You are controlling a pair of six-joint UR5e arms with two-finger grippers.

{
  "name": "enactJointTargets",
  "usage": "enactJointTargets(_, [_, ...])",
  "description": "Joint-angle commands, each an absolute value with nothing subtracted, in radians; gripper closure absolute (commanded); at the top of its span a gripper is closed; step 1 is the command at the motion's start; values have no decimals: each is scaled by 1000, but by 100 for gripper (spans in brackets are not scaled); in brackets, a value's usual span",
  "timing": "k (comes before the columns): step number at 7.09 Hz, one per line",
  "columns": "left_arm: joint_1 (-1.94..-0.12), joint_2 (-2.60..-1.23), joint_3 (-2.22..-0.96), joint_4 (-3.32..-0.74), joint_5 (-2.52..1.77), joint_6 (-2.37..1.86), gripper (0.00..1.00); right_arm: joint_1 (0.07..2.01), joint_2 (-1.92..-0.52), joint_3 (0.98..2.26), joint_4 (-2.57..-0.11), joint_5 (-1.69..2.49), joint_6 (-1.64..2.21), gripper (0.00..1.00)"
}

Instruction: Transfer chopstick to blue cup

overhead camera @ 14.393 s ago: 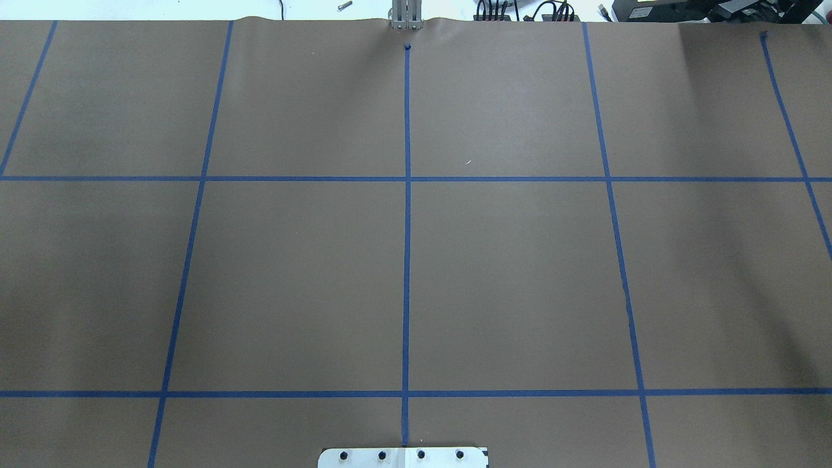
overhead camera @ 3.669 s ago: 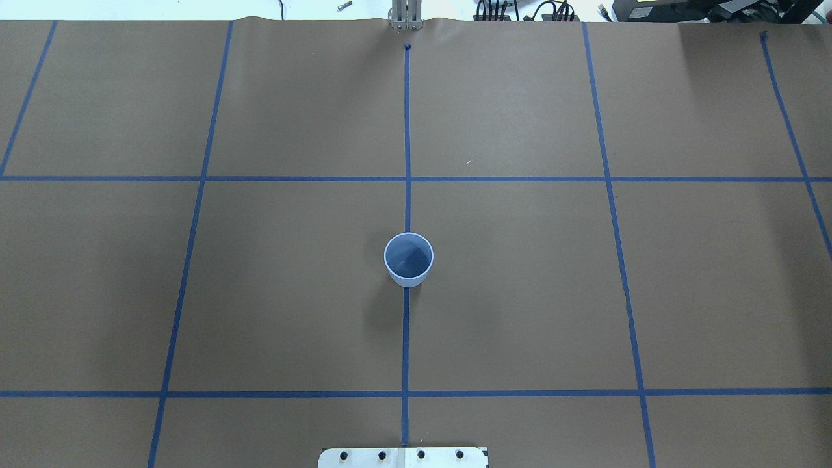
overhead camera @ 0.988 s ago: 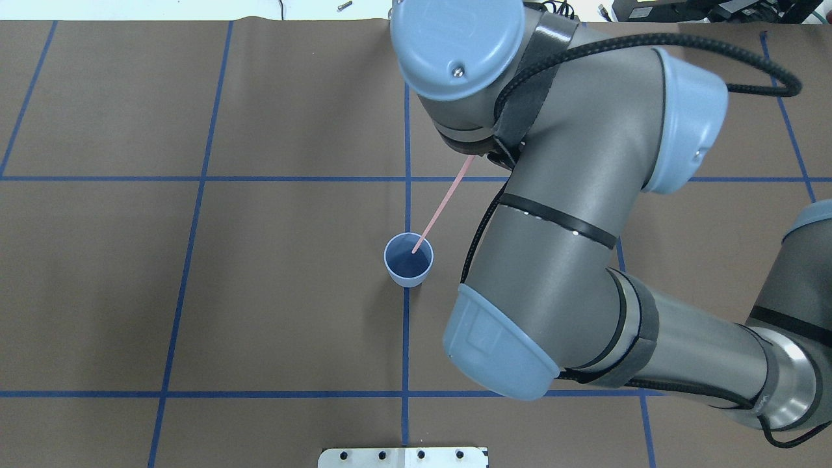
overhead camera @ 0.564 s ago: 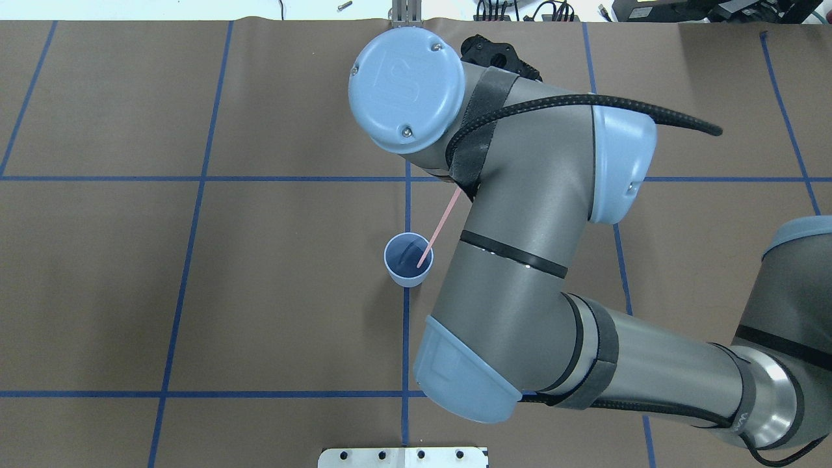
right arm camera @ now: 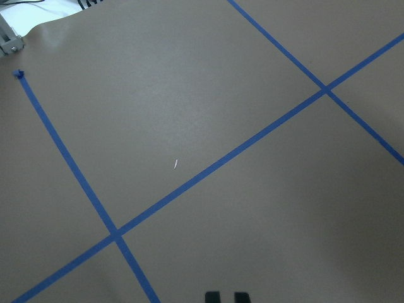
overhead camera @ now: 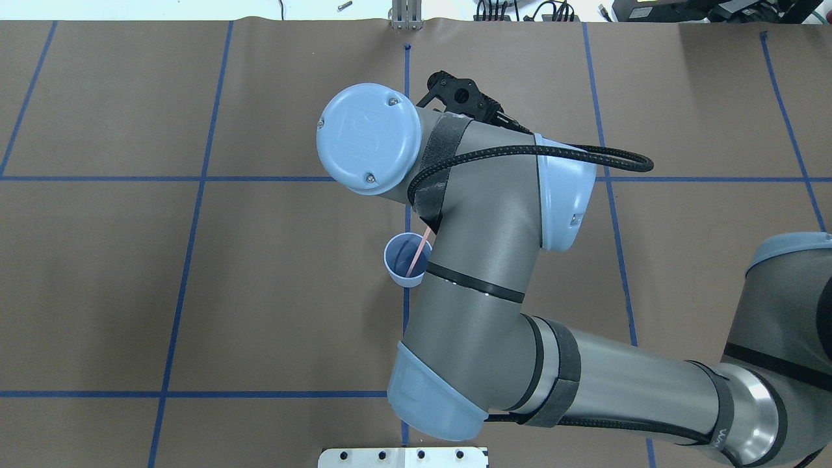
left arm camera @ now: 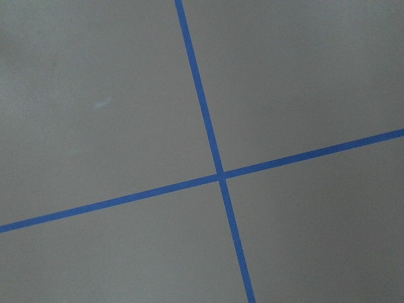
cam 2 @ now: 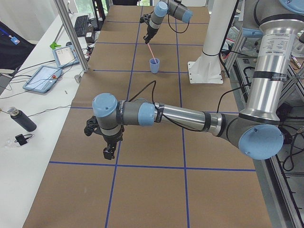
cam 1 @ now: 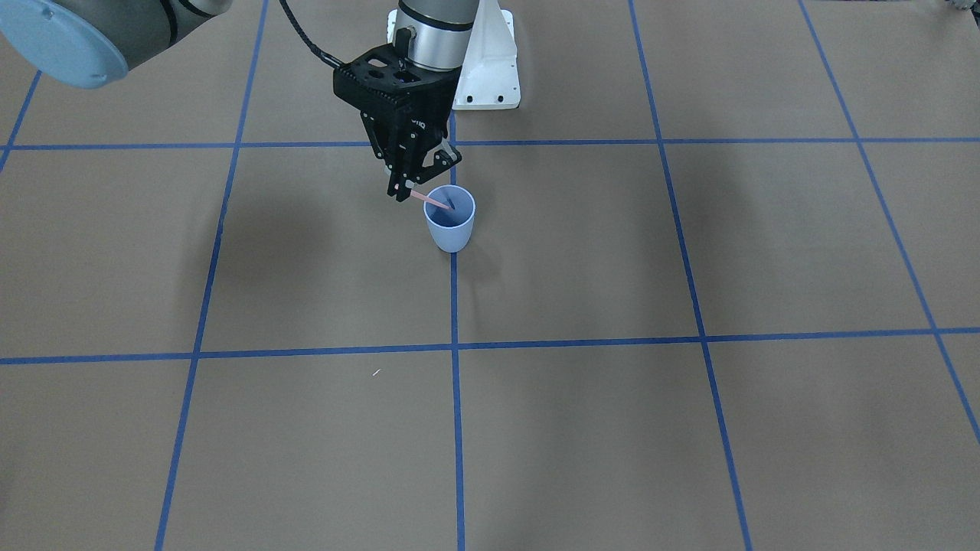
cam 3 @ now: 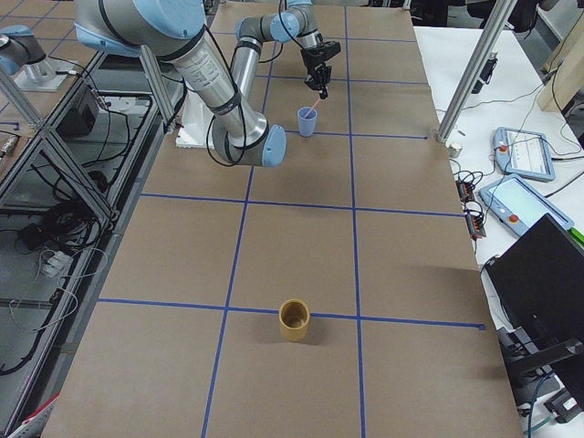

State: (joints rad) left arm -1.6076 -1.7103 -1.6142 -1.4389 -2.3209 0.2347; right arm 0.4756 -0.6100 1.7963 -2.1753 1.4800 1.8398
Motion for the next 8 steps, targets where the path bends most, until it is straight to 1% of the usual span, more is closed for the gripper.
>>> enactJointTargets(1, [-1608,-1710,-1614,-1439,-2321,233,2,471,-611,1789,-2163,1479,1839,34])
enactJointTargets(2, [-1608,-1710,-1614,-1439,-2321,233,2,472,-611,1789,-2163,1477,1838,0])
enactJointTargets(5, [-1608,-1710,-1612,-1437,-2324,215,2,552,-603,1853,-2164,1494,1703,0])
enactJointTargets(7, [-1606,-1710,-1614,-1413,-2322,173,2,741,-632,1858,-2155,1691,1442,0])
enactJointTargets(8, [-1608,-1707,-1615,-1378,-2322,176,2,876,-719,1858,-2078,1823,1246,0])
